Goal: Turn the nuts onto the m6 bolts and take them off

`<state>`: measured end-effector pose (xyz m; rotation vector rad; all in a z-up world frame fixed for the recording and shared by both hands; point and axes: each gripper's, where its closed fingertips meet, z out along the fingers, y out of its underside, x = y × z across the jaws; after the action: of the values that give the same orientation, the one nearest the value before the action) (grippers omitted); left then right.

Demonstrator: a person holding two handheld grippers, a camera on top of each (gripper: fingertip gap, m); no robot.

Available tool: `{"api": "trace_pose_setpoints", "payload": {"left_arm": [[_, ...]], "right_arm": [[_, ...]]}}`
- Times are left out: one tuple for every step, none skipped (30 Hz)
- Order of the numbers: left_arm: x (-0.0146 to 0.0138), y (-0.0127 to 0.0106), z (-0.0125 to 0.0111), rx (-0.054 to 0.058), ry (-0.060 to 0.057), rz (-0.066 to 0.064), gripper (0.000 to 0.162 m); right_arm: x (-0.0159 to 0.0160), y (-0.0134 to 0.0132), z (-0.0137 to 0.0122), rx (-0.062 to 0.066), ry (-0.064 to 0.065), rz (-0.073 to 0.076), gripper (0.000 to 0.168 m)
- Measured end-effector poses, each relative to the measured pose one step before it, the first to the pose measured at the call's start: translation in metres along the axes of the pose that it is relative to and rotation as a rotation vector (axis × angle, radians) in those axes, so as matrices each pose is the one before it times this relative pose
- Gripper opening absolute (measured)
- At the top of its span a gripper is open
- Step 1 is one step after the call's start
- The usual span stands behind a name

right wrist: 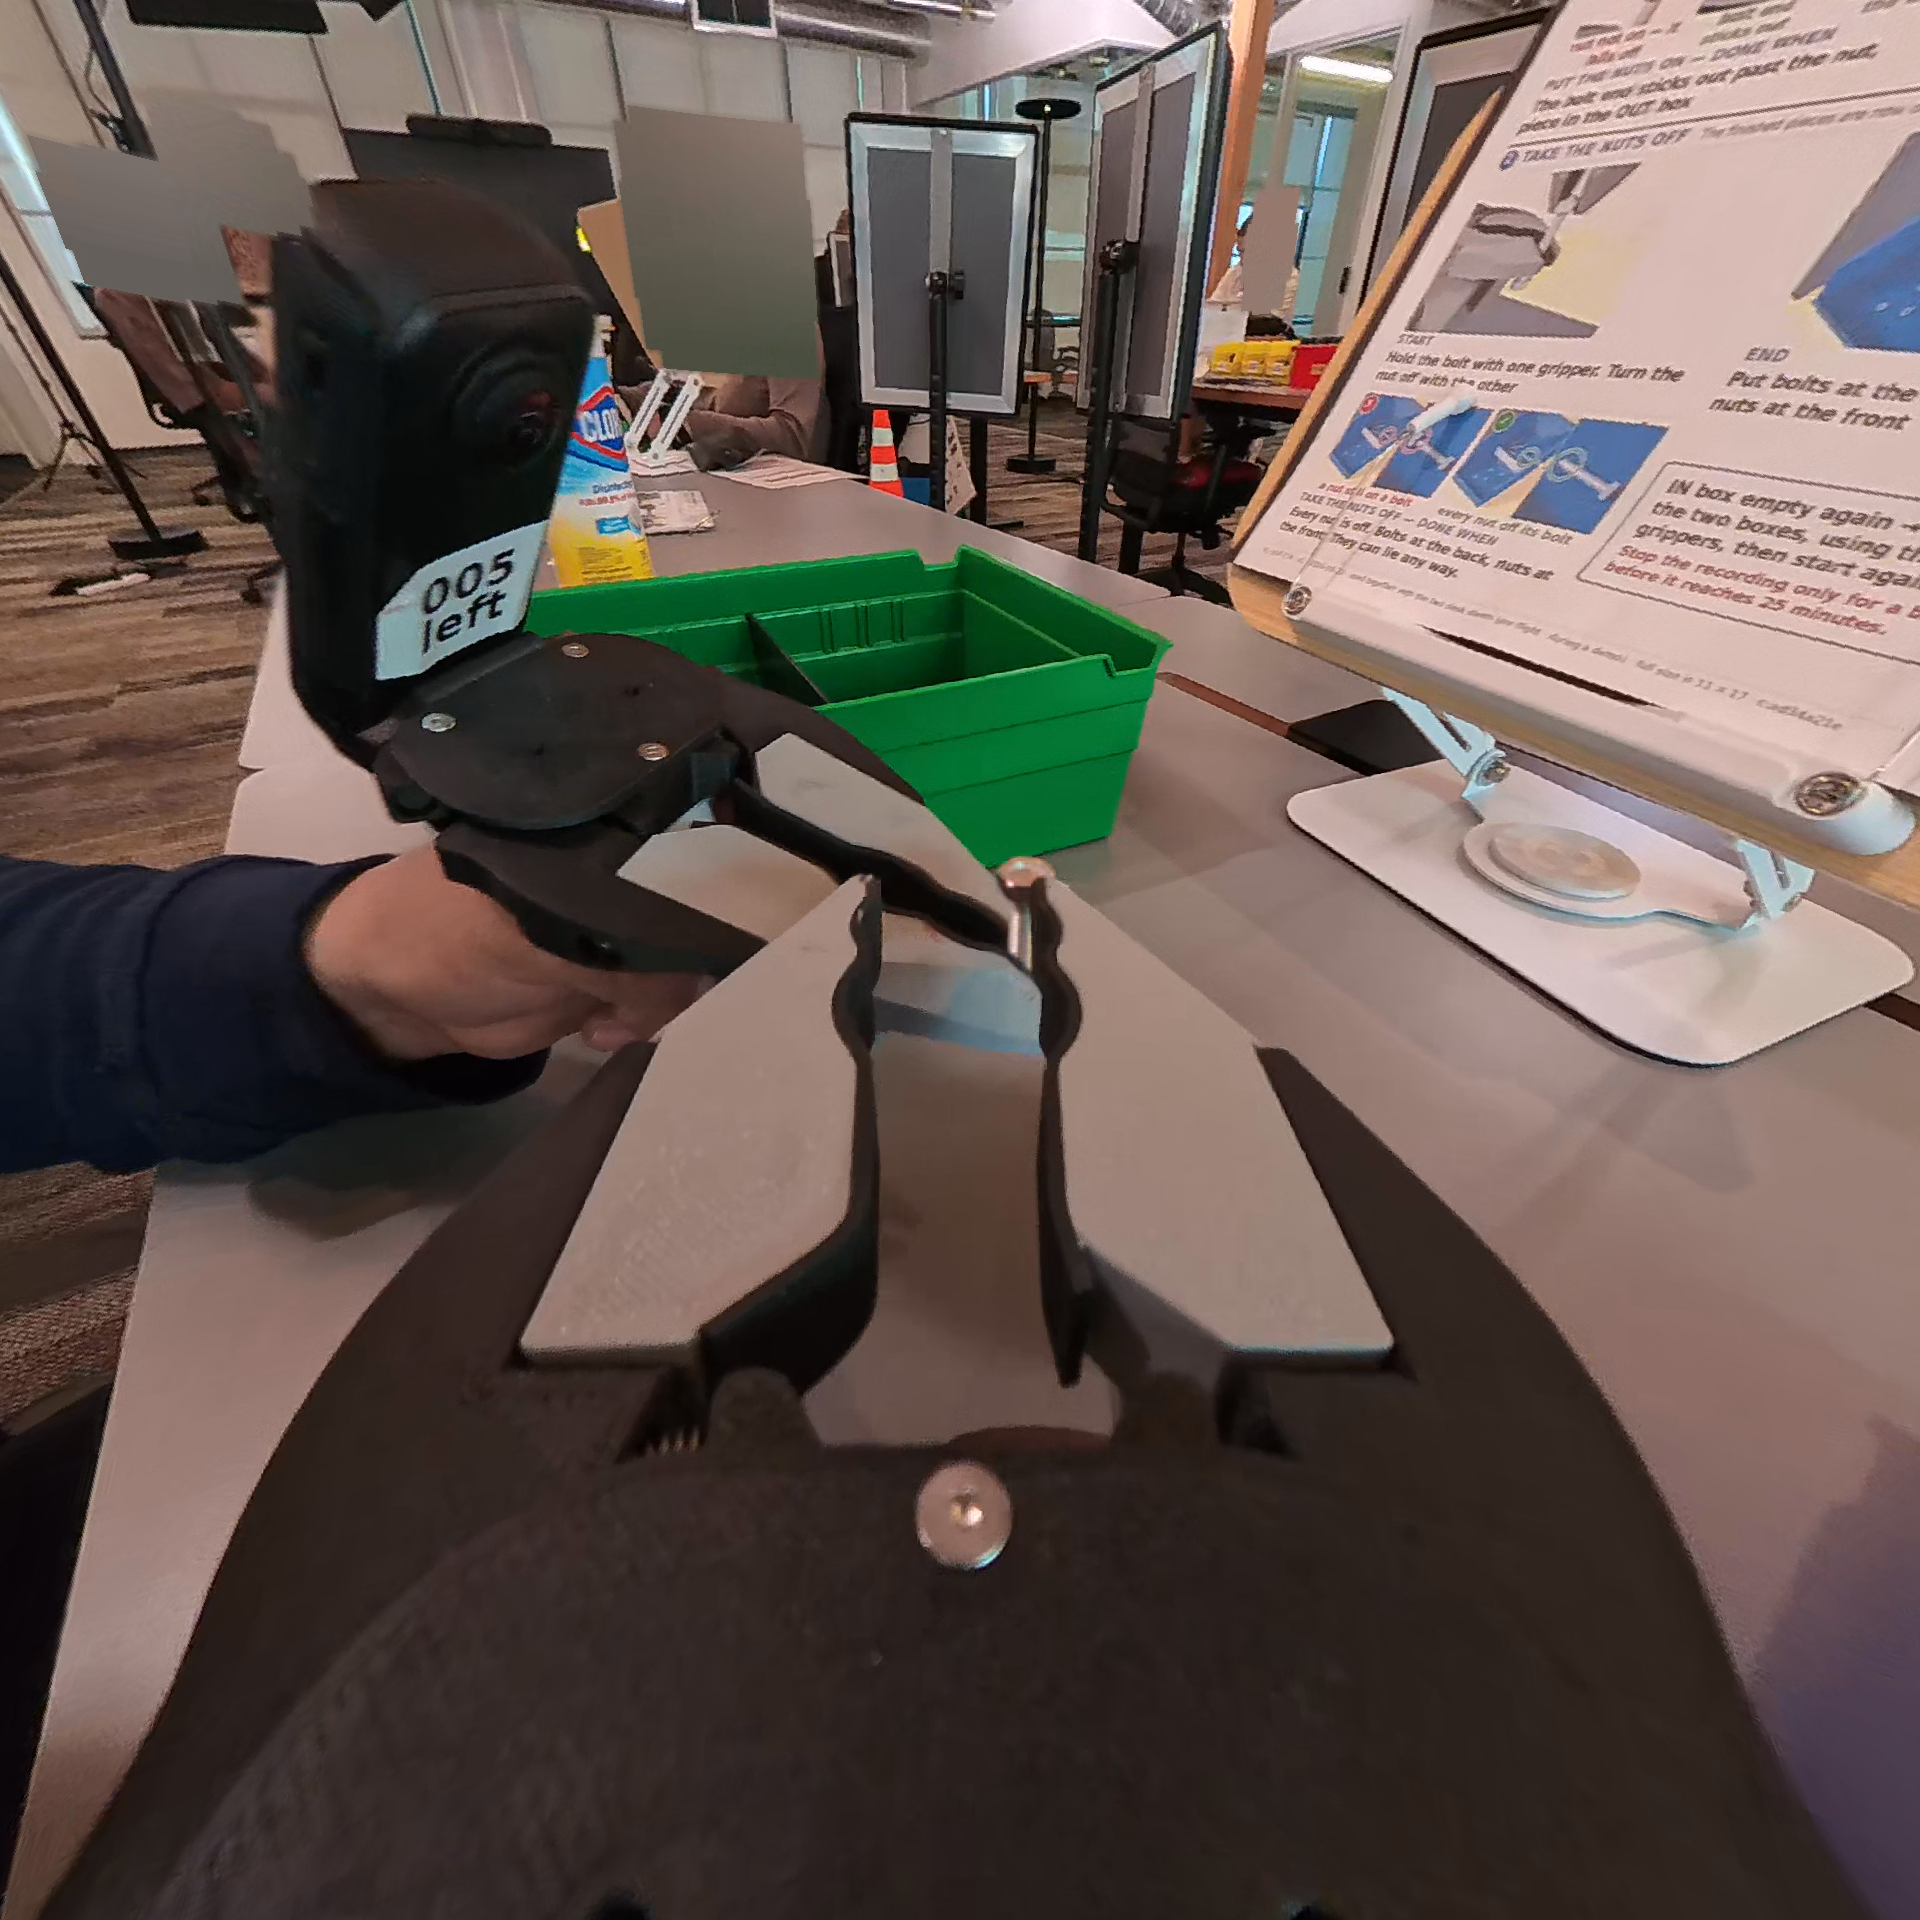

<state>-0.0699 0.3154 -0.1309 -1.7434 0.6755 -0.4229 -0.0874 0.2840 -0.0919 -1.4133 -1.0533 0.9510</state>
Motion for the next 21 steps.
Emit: {"api": "trace_pose_setpoints", "payload": {"left_arm": [[-0.00154,-0.00015,-0.00052,0.0008,-0.0015,-0.0062,0.002],[-0.00086,-0.00031,-0.00031,0.0014,0.0006,-0.0065,0.002],[-0.00006,-0.00033,-0.00022,0.0017,0.0019,-0.0030,0.002],[0.00057,-0.00016,0.00003,0.0011,0.0018,0.0015,0.002],[0.00132,-0.00024,0.00017,0.0011,0.0037,0.0039,0.002],[0.00192,0.00008,0.00043,-0.0005,0.0059,0.0033,0.002],[0.00179,0.00036,0.00051,-0.0013,0.0054,0.0033,0.002],[0.00141,0.00046,0.00059,-0.0015,0.0027,0.0045,0.002],[0.00111,0.00058,0.00055,-0.0032,0.0027,0.0038,0.002],[0.00047,0.00043,0.00036,-0.0021,0.0002,0.0016,0.002],[-0.00078,0.00054,0.00010,-0.0020,-0.0037,0.0002,0.002],[-0.00148,0.00018,-0.00021,-0.0004,-0.0041,-0.0013,0.002],[-0.00261,-0.00023,-0.00063,0.0010,-0.0084,-0.0059,0.002],[-0.00321,-0.00040,-0.00087,0.0007,-0.0095,-0.0070,0.002],[-0.00192,-0.00065,-0.00087,0.0025,-0.0015,-0.0079,0.002],[-0.00096,-0.00110,-0.00086,0.0049,0.0010,-0.0076,0.002],[0.00004,-0.00106,-0.00067,0.0045,0.0018,-0.0007,0.002],[0.00118,-0.00043,-0.00012,0.0009,0.0038,0.0046,0.002],[0.00183,0.00013,0.00038,-0.0016,0.0055,0.0048,0.002],[0.00281,0.00022,0.00049,-0.0011,0.0093,0.0057,0.002],[0.00331,0.00025,0.00070,-0.0012,0.0111,0.0073,0.002]], "right_arm": [[-0.00318,-0.00103,-0.00039,0.0043,-0.0157,-0.0057,0.020],[-0.00160,-0.00090,-0.00019,0.0038,-0.0054,-0.0039,0.019],[0.00104,-0.00065,-0.00034,0.0020,0.0109,-0.0046,0.020],[0.00280,-0.00082,-0.00051,0.0042,0.0187,-0.0039,0.022],[0.00349,-0.00067,-0.00066,0.0048,0.0192,0.0018,0.025],[0.00332,0.00027,-0.00025,0.0000,0.0135,0.0094,0.026],[0.00264,0.00150,0.00036,-0.0059,0.0070,0.0148,0.028],[0.00079,0.00217,0.00103,-0.0095,-0.0045,0.0153,0.030],[-0.00098,0.00213,0.00120,-0.0098,-0.0139,0.0136,0.031],[-0.00194,0.00149,0.00103,-0.0063,-0.0150,0.0092,0.033],[-0.00284,0.00025,0.00034,-0.0003,-0.0152,-0.0018,0.030],[-0.00191,-0.00022,-0.00018,0.0002,-0.0050,-0.0104,0.029],[-0.00059,-0.00016,-0.00039,-0.0026,0.0032,-0.0175,0.027],[-0.00362,-0.00115,-0.00080,0.0044,-0.0174,-0.0176,0.015],[-0.00313,-0.00233,-0.00086,0.0122,-0.0149,-0.0040,0.009],[0.00140,-0.00176,-0.00039,0.0089,0.0120,0.0031,0.013],[0.00324,-0.00053,-0.00026,0.0018,0.0210,0.0000,0.020],[0.00411,0.00037,-0.00010,-0.0012,0.0229,0.0019,0.025],[0.00419,0.00071,0.00002,-0.0015,0.0203,0.0086,0.029],[0.00263,0.00115,0.00039,-0.0037,0.0090,0.0136,0.033],[-0.00003,0.00115,0.00068,-0.0050,-0.0085,0.0149,0.038]]}}
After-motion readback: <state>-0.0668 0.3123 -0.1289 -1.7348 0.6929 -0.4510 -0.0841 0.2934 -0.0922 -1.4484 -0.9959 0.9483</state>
